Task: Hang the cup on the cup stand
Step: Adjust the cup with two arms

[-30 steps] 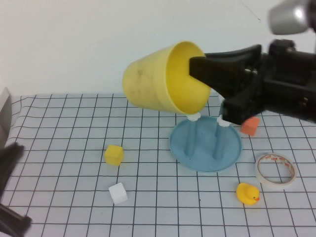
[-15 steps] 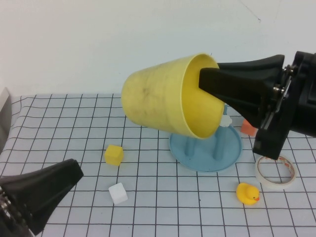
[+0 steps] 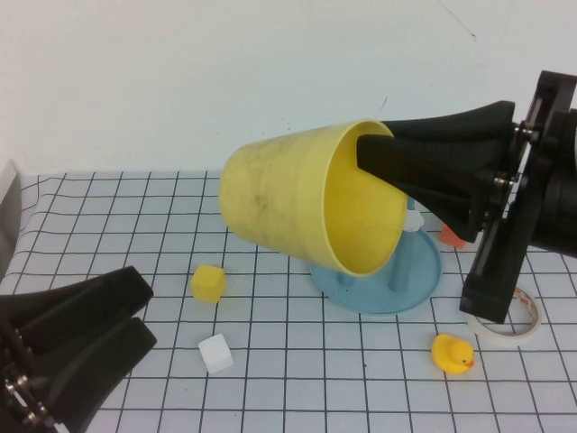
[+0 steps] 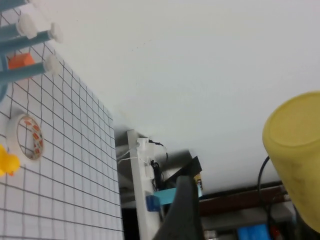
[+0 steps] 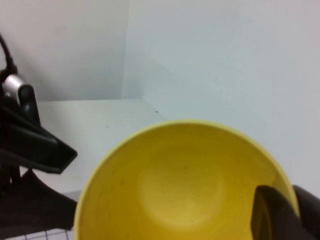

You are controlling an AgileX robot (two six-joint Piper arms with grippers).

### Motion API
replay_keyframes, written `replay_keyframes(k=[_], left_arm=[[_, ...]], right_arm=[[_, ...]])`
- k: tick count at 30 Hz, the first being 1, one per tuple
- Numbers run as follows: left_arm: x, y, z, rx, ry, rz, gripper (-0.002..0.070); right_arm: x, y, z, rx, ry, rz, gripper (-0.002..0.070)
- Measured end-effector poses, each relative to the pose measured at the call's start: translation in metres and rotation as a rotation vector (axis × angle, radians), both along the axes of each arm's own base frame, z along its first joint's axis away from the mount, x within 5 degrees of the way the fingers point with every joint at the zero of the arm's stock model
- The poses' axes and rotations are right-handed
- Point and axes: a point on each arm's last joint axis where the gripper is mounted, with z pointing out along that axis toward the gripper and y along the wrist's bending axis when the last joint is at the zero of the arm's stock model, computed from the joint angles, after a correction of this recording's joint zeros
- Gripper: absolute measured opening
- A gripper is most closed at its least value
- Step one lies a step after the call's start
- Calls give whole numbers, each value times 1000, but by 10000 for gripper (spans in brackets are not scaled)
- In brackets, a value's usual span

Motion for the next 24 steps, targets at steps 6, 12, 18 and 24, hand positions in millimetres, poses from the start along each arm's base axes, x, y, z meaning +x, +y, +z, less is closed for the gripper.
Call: replay_keyframes(k=[6,12,18,24], left_arm=[[2,2,0,171,-178,42,513],[5,1,-3,434,-353,4,227],[17,-2,-9,756,-374,-208,19],[36,12,-21,1097,-298,-342,1]], right_arm=[[0,0,0,-24,-47,7,17],[-2,1,0,-28,-60,21,17],[-2,1,0,-29,-63,25,17],[-2,1,0,-38,-79,23,17]])
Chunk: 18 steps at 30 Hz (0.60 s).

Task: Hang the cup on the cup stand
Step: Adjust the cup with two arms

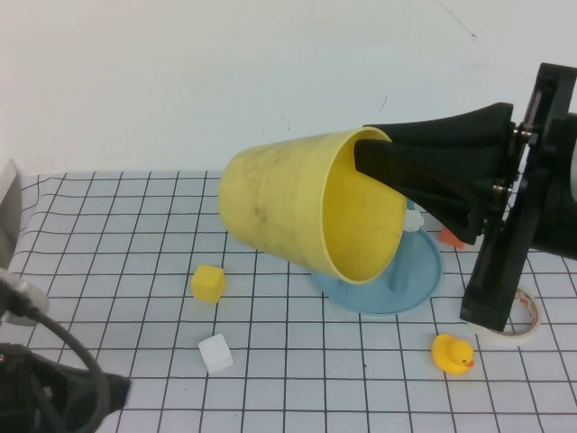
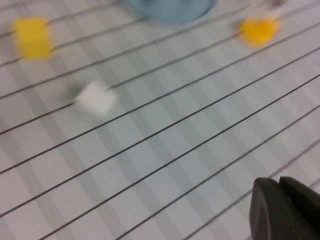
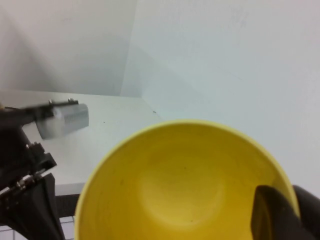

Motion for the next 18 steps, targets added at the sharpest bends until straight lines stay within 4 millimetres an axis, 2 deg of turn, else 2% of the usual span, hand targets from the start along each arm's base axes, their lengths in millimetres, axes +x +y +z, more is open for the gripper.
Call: replay_keyframes(k=[5,11,15,18], left_arm=[[13,7,-16,237,-3,-6,0],[33,-2,-30,479,-105,-80,0],[52,-19,-25,499,-311,-63,0],[66,-31,-15,434,-496,-12,0]], right_arm=[[4,-2,-1,-14,-5,-52,17],[7,-4,-2,-23,-4,-94,17],[9,-6,-2,-28,-3,-121,16],[12,-8,-3,-35,0,-161,16]])
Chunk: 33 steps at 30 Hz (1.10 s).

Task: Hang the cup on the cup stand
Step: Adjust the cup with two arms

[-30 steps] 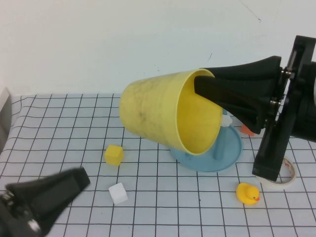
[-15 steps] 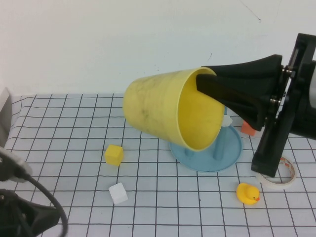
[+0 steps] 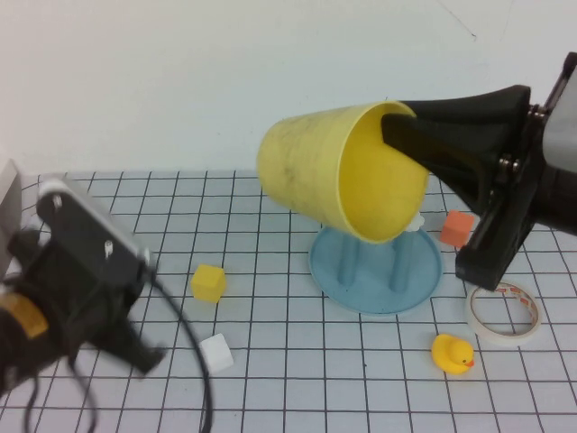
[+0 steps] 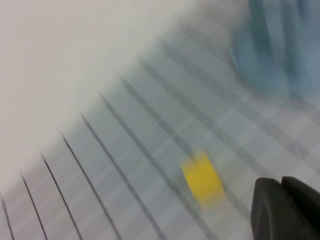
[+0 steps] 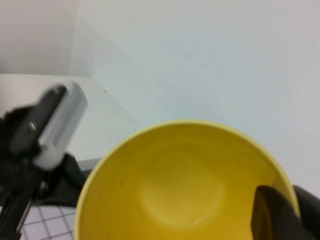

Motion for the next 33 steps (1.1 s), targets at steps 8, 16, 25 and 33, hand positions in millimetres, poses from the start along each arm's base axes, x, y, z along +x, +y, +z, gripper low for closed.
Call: replay_keyframes(k=[8,16,25,33], left_arm=[[21,-6,14,-409,-204,160,24],[24,-7,13,-1040,71,401,550],[16,-25,23,-1505,401,307,689],[4,-36,47,-1814,600,51,692]], right_arm=[[9,-8,-2,-20,11,-137,16],[13,-12,-3,-33,10,-193,16],[14,-14,-4,-66,-15,-217,16],[14,-12,-4,-73,-27,-194,16]])
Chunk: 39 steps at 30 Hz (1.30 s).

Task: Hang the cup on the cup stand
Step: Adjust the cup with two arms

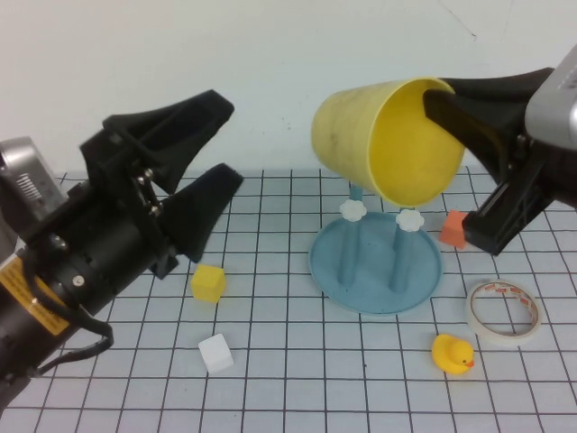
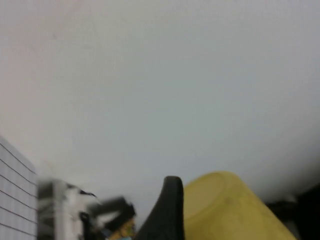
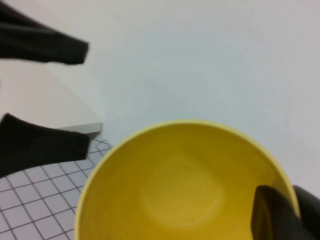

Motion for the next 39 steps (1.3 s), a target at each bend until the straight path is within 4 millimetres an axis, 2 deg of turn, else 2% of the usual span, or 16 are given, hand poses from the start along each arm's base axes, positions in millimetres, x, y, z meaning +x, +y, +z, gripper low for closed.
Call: replay_keyframes(k=[5,9,17,27,33,39], left_arm=[[-6,-4,5,-102,18,-107,692],[-10,-6,7,-120,12,-155,692],[-11,-8,6,-123,27,-184,692],[-12,-8,5,-144,61,-196,692],[-11,-7,6,-159,65,-191,692],[-10,-6,8,-194,75,-176,692]], right_arm=[[1,9,-5,-31,-12,77,16],[3,14,-11,-40,-2,115,16],[7,21,0,-54,-59,152,16],[20,36,1,-63,-75,213,17],[14,41,12,-35,-117,303,17],[8,47,10,-28,-128,399,17]])
